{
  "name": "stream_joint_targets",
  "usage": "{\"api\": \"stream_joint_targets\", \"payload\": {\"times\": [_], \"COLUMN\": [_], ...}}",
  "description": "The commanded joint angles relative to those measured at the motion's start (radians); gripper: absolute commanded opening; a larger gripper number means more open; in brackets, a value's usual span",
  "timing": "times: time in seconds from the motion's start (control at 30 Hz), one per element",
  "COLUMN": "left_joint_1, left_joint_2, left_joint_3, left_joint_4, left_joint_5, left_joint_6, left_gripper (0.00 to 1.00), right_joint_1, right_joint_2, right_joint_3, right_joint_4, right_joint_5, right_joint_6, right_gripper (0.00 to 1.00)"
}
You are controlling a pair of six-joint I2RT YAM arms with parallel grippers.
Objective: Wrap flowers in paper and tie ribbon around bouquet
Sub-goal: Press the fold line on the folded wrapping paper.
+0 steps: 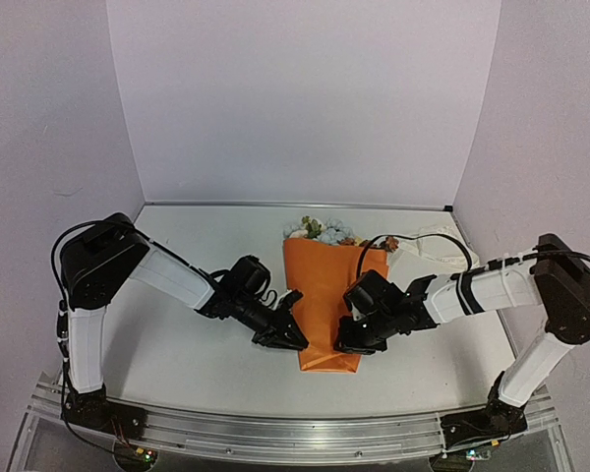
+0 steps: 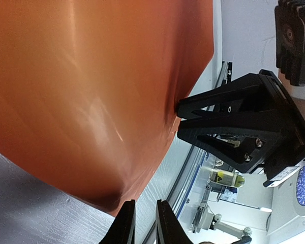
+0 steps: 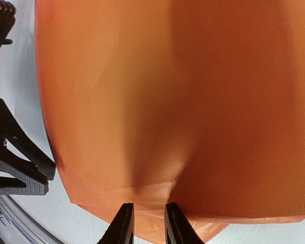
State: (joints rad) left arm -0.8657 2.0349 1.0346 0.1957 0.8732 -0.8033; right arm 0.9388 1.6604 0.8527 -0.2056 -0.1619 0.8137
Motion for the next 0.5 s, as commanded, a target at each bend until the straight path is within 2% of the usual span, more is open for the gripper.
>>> {"api": "stream_joint_targets", "payload": {"times": [0.0,0.27,0.47], "left_joint_1": [0.013,0.018,0.062], "left_joint_2": [0.003,0.035,0.069], "left_joint_3": [0.014,-0.014,-0.058], "left_joint_4": [0.123,0.228,0.348], "left_joint_5": [0.03,0.011,-0.024], "left_joint_6": [-0.065,-0.156,-0.266], "left_gripper": [0.17,0.17,0.17], "right_joint_1": [0.005,0.005,0.007], "right_joint_2": [-0.02,0.02,0.035], "right_joint_3": [-0.007,-0.007,-0.009], "right_joint_4": [0.04,0.057,0.054], "right_joint_5": [0.017,0.005,0.003], "right_joint_6": [-0.013,-0.013,-0.014], "right_gripper": [0.24,0.23,0.23]}}
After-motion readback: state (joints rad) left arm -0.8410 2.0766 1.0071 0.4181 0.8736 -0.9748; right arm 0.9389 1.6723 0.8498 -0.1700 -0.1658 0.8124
